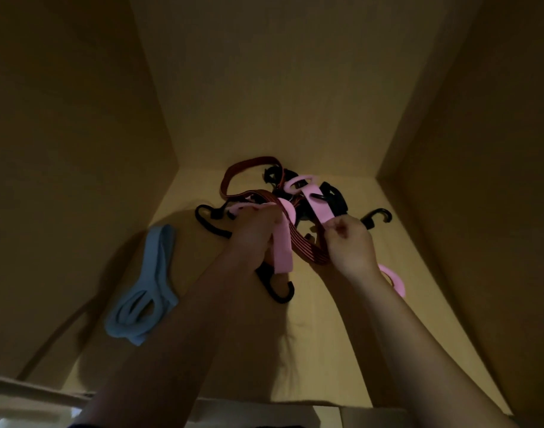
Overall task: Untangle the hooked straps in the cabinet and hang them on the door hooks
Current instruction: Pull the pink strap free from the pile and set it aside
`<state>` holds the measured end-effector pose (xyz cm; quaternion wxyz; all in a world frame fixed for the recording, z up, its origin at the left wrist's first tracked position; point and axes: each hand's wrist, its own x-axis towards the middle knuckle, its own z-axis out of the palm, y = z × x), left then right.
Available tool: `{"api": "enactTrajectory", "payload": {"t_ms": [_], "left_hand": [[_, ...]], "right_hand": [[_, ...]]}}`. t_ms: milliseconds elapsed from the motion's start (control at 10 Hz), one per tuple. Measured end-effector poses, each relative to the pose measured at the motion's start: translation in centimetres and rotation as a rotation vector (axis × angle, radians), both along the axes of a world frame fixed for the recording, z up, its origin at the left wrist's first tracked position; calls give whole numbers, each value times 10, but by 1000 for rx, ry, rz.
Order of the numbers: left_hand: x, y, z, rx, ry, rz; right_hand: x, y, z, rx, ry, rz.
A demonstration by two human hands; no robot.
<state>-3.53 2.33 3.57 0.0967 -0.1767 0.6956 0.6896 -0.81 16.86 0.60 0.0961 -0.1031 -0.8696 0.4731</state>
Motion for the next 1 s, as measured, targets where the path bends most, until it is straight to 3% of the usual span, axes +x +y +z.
{"api": "enactTrajectory", "payload": {"t_ms": [100,200,300,400,500,600,700,900,1000], "left_hand": [[7,9,-1,414,4,46],[14,8,-4,595,-31,33],[18,4,-5,788,-191,4],[23,2,-6,828,-269,-99],[26,1,-7,753,-228,-220],[26,1,-6,727,-189,-243],[24,3,0,701,-152,-190],[19,9,10,658,-181,-162],[17,7,9,787,-152,-117]], "right_hand": [[-17,5,-2,-71,-22,4],[-30,2,-3,-124,-82,19],[-41,-3,-4,-163,-103,-19],[-47,-4,1,-205,-145,-66],[-47,-6,8,-135,-209,15],[-41,-9,23,-168,-125,57],[-23,-15,53,-306,9,69],[3,-14,76,-673,35,197],[21,-6,66,-652,64,266]]}}
